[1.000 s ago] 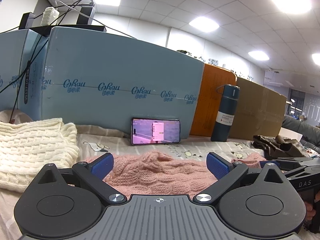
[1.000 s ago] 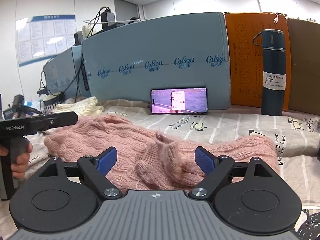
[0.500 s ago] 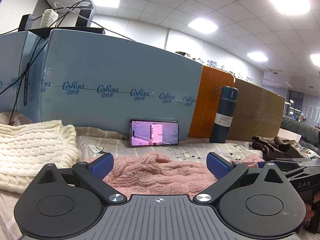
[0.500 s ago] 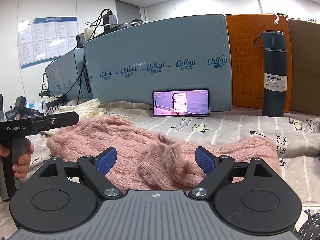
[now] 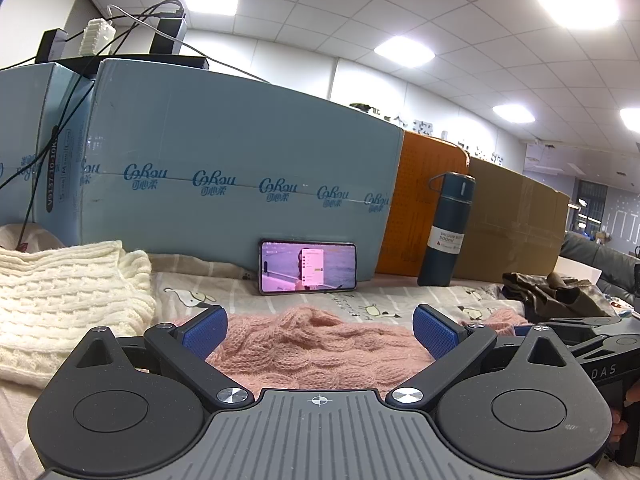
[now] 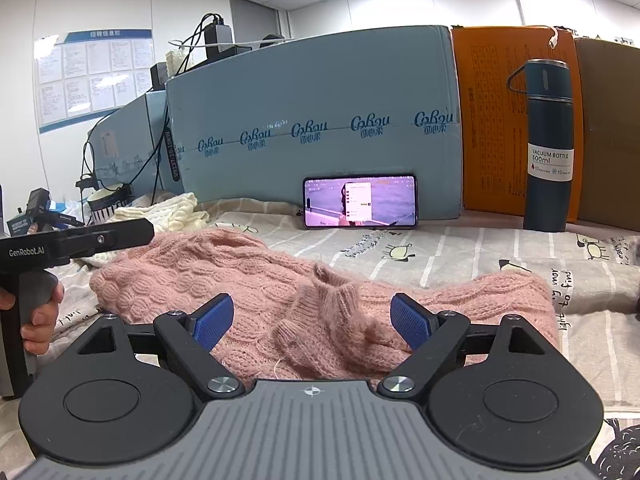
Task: Fold clothes
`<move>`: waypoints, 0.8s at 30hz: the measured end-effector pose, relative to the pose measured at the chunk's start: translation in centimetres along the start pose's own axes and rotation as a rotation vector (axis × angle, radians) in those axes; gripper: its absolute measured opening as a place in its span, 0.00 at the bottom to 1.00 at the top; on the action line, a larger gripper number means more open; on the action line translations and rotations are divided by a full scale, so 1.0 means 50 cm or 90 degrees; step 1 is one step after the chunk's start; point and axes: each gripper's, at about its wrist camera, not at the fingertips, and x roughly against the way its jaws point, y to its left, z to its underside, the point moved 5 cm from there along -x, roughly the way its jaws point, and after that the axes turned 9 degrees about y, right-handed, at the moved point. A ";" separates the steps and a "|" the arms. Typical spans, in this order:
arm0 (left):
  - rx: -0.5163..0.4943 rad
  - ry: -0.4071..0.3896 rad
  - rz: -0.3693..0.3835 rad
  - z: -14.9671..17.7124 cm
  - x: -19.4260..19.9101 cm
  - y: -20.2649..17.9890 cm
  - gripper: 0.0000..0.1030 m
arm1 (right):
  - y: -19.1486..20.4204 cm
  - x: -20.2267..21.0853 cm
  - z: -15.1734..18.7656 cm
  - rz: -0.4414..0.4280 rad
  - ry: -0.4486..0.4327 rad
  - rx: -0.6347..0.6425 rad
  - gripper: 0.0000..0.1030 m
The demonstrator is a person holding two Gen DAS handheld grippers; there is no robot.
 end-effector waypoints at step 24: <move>-0.003 0.001 -0.002 0.000 -0.002 0.000 0.98 | 0.008 0.009 -0.003 -0.190 0.013 -0.082 0.95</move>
